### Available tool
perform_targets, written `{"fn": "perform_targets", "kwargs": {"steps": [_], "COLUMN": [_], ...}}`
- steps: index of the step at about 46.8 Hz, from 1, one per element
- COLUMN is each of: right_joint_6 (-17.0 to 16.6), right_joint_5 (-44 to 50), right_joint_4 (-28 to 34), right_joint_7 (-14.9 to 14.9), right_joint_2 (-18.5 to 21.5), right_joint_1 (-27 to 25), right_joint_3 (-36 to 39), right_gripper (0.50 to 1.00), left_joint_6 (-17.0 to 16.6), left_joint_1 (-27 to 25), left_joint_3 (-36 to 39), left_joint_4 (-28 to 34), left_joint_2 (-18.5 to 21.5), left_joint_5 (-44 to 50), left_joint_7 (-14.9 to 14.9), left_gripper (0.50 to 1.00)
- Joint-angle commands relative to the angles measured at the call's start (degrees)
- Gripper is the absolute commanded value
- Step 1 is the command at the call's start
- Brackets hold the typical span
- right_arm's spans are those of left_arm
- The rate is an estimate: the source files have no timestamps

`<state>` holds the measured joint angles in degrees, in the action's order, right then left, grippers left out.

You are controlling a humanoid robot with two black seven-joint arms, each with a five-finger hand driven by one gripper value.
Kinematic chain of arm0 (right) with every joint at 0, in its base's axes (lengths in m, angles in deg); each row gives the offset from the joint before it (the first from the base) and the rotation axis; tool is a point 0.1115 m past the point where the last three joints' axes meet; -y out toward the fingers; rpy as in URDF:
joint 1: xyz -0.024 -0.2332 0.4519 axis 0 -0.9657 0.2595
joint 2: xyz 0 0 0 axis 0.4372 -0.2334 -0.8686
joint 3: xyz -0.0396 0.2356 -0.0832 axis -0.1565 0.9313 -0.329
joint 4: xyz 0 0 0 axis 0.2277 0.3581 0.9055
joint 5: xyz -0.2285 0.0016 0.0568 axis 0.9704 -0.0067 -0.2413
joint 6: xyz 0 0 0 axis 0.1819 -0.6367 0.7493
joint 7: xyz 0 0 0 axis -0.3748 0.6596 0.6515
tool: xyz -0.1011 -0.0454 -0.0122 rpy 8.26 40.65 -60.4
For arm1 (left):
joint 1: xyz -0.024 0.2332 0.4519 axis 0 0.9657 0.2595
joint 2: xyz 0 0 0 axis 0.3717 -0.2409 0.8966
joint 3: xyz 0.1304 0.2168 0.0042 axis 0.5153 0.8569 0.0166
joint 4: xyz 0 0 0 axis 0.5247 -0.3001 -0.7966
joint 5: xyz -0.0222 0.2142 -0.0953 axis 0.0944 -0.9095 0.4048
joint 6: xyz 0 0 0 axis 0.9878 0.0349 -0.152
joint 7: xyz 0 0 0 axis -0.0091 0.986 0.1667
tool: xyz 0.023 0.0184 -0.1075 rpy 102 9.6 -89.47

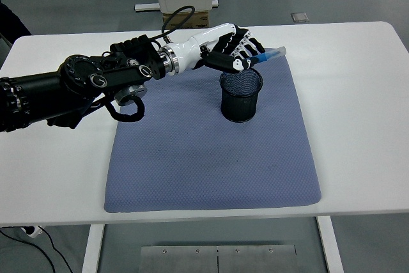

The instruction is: Left hand places marker in pen holder

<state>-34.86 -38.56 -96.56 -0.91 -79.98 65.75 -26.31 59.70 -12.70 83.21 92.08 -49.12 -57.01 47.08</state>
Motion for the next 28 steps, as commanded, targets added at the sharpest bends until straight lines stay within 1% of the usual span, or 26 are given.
{"fn": "perform_targets", "kwargs": {"steps": [1,2,3,4,5,12,13,16,18,21,24,26,28], "right_joint_6": [0.00,0.00,0.00,0.00,0.00,0.00,0.00,0.00,0.00,0.00,0.00,0.00,0.00], "right_joint_5": [0.00,0.00,0.00,0.00,0.00,0.00,0.00,0.00,0.00,0.00,0.00,0.00,0.00], "right_joint_4": [0.00,0.00,0.00,0.00,0.00,0.00,0.00,0.00,0.00,0.00,0.00,0.00,0.00], "right_joint_7": [0.00,0.00,0.00,0.00,0.00,0.00,0.00,0.00,0.00,0.00,0.00,0.00,0.00], "right_joint_2": [0.00,0.00,0.00,0.00,0.00,0.00,0.00,0.00,0.00,0.00,0.00,0.00,0.00], "right_joint_1": [-0.01,-0.01,-0.01,-0.01,-0.01,-0.01,-0.01,-0.01,-0.01,-0.01,-0.01,-0.01,-0.01], "right_joint_3": [-0.02,-0.02,-0.02,-0.02,-0.02,-0.02,-0.02,-0.02,-0.02,-0.02,-0.02,-0.02,-0.02], "right_gripper": [1.000,1.000,1.000,1.000,1.000,1.000,1.000,1.000,1.000,1.000,1.000,1.000,1.000], "left_joint_6": [-0.07,-0.07,0.01,0.01,0.01,0.10,0.01,0.01,0.01,-0.07,-0.07,0.01,0.01], "left_joint_1": [0.28,0.28,1.06,1.16,1.33,1.86,1.95,2.04,2.21,2.21,2.04,1.77,1.77], "left_joint_3": [-0.24,-0.24,-0.42,-0.42,-0.42,-0.51,-0.51,-0.94,-1.64,-2.61,-3.84,-5.42,-7.26], "left_joint_4": [-0.13,-0.13,-0.13,-0.13,-0.13,-0.21,-0.21,-0.21,-0.30,-0.48,-0.65,-0.65,-0.65], "left_joint_2": [-0.13,-0.13,-0.31,-0.40,-0.48,-0.75,-0.75,-0.75,-0.66,-0.40,0.04,0.48,1.18], "left_joint_5": [0.79,0.79,2.45,2.90,3.16,3.43,3.52,3.87,4.04,4.22,4.66,5.36,6.06], "left_joint_7": [-0.02,-0.02,-0.11,-0.11,-0.11,-0.02,-0.02,0.07,0.07,0.07,0.07,-0.02,-0.02], "left_gripper": [0.500,0.500,0.618,0.636,0.648,0.654,0.663,0.733,0.754,0.768,0.850,0.920,0.970]}}
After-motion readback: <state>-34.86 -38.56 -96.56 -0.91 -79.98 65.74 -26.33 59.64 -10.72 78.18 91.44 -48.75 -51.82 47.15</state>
